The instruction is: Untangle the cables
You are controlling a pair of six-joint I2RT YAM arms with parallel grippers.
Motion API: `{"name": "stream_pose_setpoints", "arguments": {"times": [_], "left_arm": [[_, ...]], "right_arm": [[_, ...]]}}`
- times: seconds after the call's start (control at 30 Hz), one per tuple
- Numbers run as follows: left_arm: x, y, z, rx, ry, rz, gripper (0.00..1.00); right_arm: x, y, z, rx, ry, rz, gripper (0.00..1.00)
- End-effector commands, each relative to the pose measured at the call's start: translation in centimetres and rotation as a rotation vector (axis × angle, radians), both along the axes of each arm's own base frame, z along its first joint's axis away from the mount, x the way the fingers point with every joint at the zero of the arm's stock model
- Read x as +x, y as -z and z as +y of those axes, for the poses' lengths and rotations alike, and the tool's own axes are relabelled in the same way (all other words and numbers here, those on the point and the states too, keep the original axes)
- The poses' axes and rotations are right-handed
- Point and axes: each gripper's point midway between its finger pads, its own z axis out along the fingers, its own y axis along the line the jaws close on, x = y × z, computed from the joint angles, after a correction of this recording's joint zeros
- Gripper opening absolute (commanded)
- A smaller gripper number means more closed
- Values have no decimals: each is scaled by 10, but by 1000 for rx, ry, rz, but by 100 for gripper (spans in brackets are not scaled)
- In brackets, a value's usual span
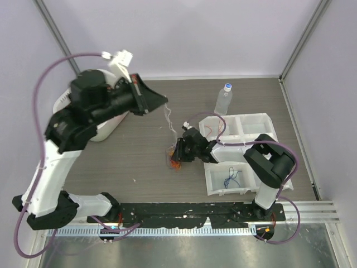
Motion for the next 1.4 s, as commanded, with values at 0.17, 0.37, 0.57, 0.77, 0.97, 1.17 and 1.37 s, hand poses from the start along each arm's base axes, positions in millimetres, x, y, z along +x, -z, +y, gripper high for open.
{"name": "stream_pose_setpoints", "arguments": {"times": [0.17,0.37,0.57,0.77,0.97,1.17,1.37], "left_arm": [[-44,-194,55,-385,-87,-429,0],[-71,-256,78,-521,-86,-577,0],[-53,-225,80,-443,-164,-495,0],[-39,-181,68,-310,-152,-417,0],[-29,-81,19,-88,37,-133,0],[-46,-26,-22,-82,267,97,0],[-49,-12,-29,-93,303,150,0]], "right_arm": [[13,-12,-14,-113,20,-71,36],[11,-9,-9,-126,-5,-46,36],[16,-70,-19,-131,-15,-144,41],[9,-150,-63,-145,44,-311,56],[-12,-255,-73,14,-42,-521,61],[-32,-349,-63,244,-156,-772,64],[-42,-371,-55,277,-246,-811,64]]}}
